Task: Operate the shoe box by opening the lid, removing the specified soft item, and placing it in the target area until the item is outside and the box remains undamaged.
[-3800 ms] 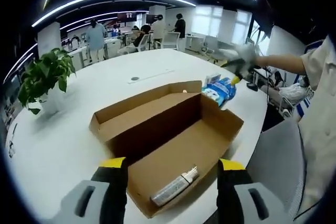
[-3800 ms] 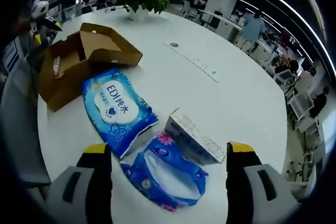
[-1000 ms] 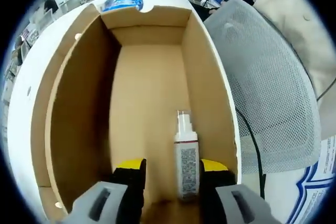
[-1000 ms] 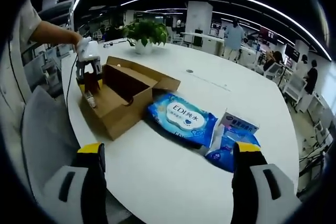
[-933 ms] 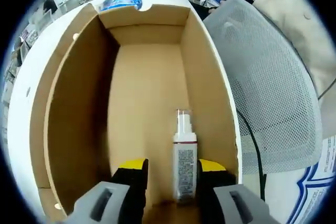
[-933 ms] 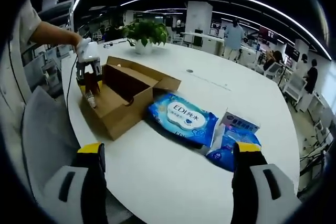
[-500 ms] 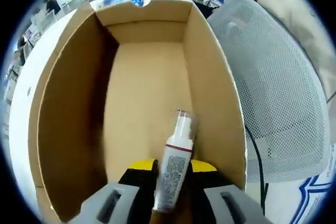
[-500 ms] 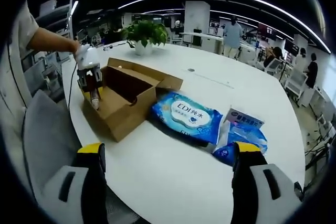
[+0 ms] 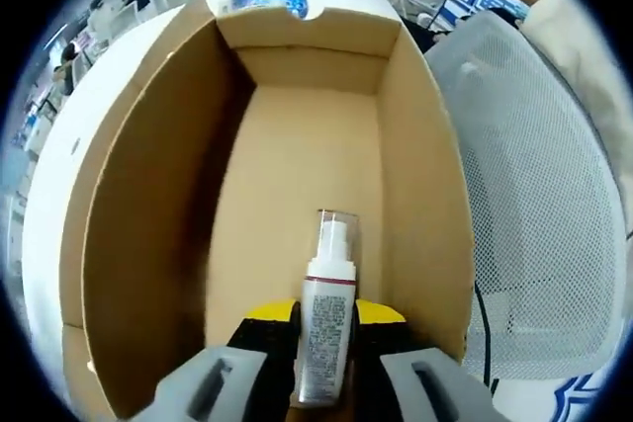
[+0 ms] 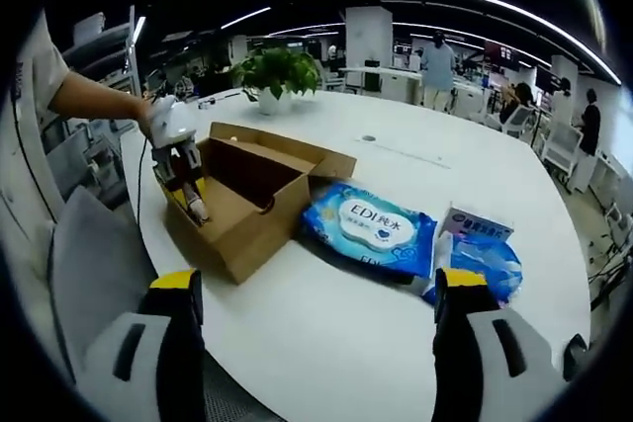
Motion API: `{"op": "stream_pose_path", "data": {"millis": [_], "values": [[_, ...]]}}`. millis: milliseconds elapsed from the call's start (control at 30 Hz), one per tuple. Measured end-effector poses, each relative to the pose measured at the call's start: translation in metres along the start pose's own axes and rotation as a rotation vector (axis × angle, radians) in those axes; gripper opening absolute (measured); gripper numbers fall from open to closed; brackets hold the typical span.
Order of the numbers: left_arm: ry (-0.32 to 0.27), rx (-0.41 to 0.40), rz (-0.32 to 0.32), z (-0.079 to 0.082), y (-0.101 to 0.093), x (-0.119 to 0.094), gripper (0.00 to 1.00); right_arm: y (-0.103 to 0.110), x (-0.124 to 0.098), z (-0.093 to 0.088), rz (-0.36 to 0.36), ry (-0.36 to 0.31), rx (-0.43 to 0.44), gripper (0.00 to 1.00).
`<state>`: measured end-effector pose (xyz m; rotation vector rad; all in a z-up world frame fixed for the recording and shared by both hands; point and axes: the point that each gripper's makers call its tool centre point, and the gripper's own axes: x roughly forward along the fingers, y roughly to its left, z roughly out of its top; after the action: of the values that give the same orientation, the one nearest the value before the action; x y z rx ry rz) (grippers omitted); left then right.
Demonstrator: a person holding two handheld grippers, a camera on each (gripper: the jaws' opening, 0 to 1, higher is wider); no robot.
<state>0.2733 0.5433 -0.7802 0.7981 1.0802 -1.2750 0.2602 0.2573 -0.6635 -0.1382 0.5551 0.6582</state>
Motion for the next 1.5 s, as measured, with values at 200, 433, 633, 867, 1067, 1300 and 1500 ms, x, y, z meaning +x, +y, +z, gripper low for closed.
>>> {"op": "stream_pose_path", "data": {"millis": [200, 433, 633, 867, 1067, 1300, 1500], "values": [[-0.040, -0.063, 0.020, 0.010, 0.002, -0.009, 0.19, 0.006, 0.004, 0.003, 0.009, -0.012, 0.009, 0.90], [-0.089, -0.104, 0.027, 0.023, 0.003, -0.019, 0.19, 0.016, 0.009, 0.007, 0.030, -0.029, 0.019, 0.87], [-0.149, -0.146, 0.048, 0.036, 0.004, -0.029, 0.19, 0.023, 0.010, 0.013, 0.044, -0.060, 0.026, 0.83], [-0.225, -0.187, 0.088, 0.056, 0.006, -0.043, 0.19, 0.032, 0.014, 0.020, 0.062, -0.089, 0.044, 0.78], [-0.273, -0.205, 0.095, 0.069, 0.003, -0.048, 0.19, 0.040, 0.019, 0.027, 0.082, -0.112, 0.044, 0.73], [-0.334, -0.220, 0.091, 0.085, -0.004, -0.052, 0.19, 0.050, 0.025, 0.034, 0.111, -0.134, 0.047, 0.68], [-0.407, -0.240, 0.082, 0.100, -0.010, -0.058, 0.19, 0.057, 0.031, 0.041, 0.137, -0.166, 0.064, 0.63]]}}
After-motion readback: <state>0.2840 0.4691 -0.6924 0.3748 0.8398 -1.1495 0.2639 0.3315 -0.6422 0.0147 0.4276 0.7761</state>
